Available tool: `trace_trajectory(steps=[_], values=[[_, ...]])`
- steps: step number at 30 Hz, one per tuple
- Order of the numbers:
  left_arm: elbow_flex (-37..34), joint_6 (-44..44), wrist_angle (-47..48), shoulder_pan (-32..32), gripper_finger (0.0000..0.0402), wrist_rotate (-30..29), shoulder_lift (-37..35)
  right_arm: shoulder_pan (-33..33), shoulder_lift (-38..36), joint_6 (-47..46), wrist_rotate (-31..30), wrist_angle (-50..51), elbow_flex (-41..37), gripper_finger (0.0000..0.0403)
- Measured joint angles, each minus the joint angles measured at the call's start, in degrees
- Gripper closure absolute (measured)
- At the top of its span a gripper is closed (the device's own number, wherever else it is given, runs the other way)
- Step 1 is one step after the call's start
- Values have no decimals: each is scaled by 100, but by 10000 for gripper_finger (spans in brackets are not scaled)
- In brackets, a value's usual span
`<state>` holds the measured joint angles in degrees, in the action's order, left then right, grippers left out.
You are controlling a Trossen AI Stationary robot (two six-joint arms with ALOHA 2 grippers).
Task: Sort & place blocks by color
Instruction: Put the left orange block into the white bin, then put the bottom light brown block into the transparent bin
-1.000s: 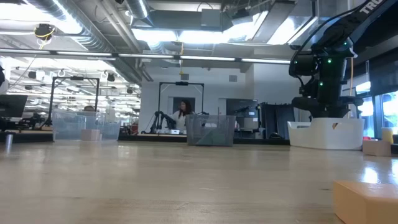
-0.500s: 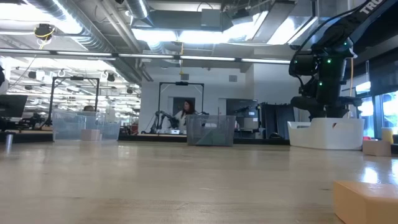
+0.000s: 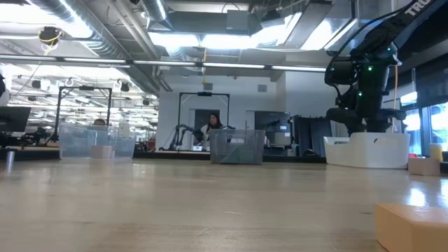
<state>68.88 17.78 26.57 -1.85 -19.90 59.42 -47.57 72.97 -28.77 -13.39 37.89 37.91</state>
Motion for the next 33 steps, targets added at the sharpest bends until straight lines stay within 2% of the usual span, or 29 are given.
trace_trajectory(steps=[6, 11, 16, 21, 26, 30, 33], values=[[0, 0, 0, 0, 231, 1, 0, 0, 0, -72, -1, -8, 0, 153], [0, 13, 177, 0, 231, 1, -1, 0, 0, 3, 256, -24, 137, 142], [0, 385, 714, 0, 231, 11, -4, 0, -1, 821, 826, 97, 708, 141], [0, 705, 1372, 2, 231, 764, -4, 209, -143, 1604, 1531, 251, 1577, 140], [-1, 734, 1917, 166, 231, 1464, -4, 644, -411, 2271, 1624, 561, 2545, 140], [-1, 606, 2266, 587, 231, 1963, -4, 1128, -622, 2795, 1754, 899, 3284, 140], [0, 599, 2379, 1056, 231, 2094, 38, 1524, -788, 2981, 1998, 1018, 3702, 140]])
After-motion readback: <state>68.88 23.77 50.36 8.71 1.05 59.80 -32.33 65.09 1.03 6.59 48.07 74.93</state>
